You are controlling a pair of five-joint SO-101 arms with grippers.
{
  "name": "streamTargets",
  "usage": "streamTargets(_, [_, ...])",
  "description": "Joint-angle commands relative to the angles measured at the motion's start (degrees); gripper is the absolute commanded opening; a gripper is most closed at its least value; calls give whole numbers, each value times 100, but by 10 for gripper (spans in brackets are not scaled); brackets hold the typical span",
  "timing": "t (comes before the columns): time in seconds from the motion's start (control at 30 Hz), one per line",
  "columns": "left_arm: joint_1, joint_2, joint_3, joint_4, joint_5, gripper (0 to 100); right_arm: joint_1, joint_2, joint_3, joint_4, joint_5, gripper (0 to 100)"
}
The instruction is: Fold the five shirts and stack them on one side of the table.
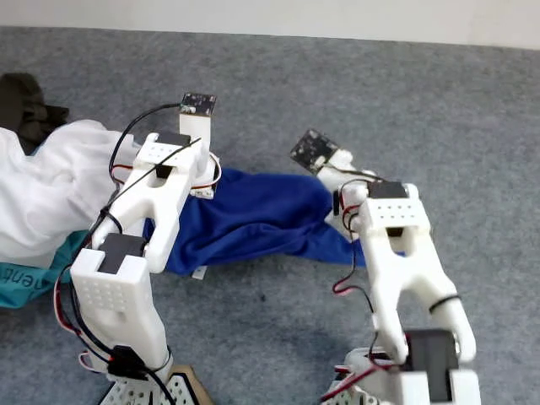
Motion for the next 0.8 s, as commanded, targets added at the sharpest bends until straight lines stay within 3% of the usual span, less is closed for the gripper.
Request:
streamTargets(0.0, [-136, 48, -145, -149, 35, 63, -4, 286, -497, 22, -132, 119])
streamTargets(0.17, [-136, 48, -145, -149, 35, 63, 57, 462, -963, 13, -844, 324])
streamTargets(0.3, [-136, 48, -145, -149, 35, 63, 198, 453, -1209, 22, -985, 324])
streamTargets(0.47, [-136, 48, -145, -149, 35, 63, 593, 224, -1209, 48, -976, 237])
streamTargets(0.6, [-136, 48, -145, -149, 35, 64, 734, -470, -655, 233, -932, 19])
streamTargets(0.77, [-136, 40, -145, -149, 26, 66, 769, -1789, 532, 242, -941, 5])
